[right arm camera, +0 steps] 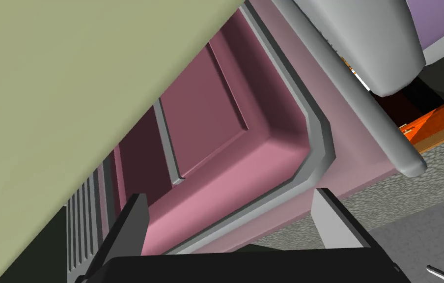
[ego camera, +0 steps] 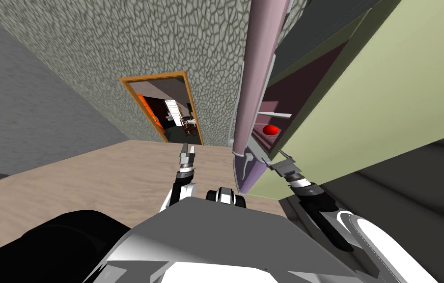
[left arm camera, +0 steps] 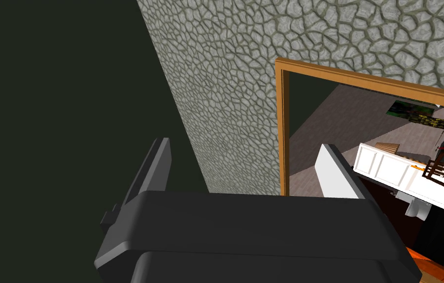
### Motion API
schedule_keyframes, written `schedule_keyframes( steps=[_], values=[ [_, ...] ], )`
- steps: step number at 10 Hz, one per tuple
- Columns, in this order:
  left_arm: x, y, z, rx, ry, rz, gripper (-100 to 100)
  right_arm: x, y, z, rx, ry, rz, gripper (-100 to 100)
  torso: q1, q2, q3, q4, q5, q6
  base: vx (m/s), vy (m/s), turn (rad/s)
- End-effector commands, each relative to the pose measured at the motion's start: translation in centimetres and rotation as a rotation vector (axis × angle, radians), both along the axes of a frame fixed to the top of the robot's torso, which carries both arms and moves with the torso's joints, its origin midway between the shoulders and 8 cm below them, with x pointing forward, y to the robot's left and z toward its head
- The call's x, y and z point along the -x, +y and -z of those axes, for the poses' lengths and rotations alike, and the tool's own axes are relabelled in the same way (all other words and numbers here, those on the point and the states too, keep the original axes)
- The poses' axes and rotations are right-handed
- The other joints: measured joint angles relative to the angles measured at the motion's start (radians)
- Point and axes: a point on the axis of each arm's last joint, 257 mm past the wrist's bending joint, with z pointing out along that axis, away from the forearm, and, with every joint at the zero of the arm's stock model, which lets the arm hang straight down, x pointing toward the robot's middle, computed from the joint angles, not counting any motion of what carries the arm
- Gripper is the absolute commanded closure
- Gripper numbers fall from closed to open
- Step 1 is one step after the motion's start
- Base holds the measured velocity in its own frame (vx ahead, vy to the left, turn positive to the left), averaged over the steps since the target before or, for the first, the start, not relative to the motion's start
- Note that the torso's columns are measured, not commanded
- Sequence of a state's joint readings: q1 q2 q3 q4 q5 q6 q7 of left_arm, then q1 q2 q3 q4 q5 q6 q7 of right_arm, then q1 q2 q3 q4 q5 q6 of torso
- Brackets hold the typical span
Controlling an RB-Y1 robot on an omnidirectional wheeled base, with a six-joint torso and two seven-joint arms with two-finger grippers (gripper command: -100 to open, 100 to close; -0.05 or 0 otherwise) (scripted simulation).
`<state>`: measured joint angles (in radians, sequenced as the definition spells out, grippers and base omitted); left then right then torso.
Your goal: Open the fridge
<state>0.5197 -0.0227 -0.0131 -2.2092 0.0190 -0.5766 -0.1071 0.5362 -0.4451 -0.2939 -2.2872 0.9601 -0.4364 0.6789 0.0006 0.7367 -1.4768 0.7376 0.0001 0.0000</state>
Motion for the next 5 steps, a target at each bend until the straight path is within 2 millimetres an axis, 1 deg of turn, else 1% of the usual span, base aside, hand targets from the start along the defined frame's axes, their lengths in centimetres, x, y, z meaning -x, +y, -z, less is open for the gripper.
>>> schedule_keyframes(
  steps=[1, 2, 3, 5],
  values=[
    [0.0, 0.0, 0.0, 0.0, 0.0, 0.0, 0, -0.4, -1.1, 0.9, 0.12, -0.007, 0.05, -100, -0.001, 0.003, 0.001, 0.001, 0.0, 0.0, 0.028, 0.121, -0.044],
    [0.0, 0.0, 0.0, 0.0, 0.0, 0.0, 0, -0.6, -1.8, 1.4, 0.182, -0.009, 0.076, -100, -0.001, 0.003, 0.002, 0.001, 0.0, 0.0, 0.039, 0.17, -0.055],
    [0.0, 0.0, 0.0, 0.0, 0.0, 0.0, 0, -0.6, -1.8, 1.4, 0.186, -0.01, 0.077, -100, 0.001, 0.002, 0.001, 0.001, 0.0, 0.0, 0.028, 0.133, -0.02],
    [0.0, 0.0, 0.0, 0.0, 0.0, 0.0, 0, -1.1, -3.2, 2.2, 0.307, -0.015, 0.126, -100, -0.003, 0.0, 0.0, 0.0, -0.001, 0.0, 0.061, 0.109, -0.036]
  ],
)
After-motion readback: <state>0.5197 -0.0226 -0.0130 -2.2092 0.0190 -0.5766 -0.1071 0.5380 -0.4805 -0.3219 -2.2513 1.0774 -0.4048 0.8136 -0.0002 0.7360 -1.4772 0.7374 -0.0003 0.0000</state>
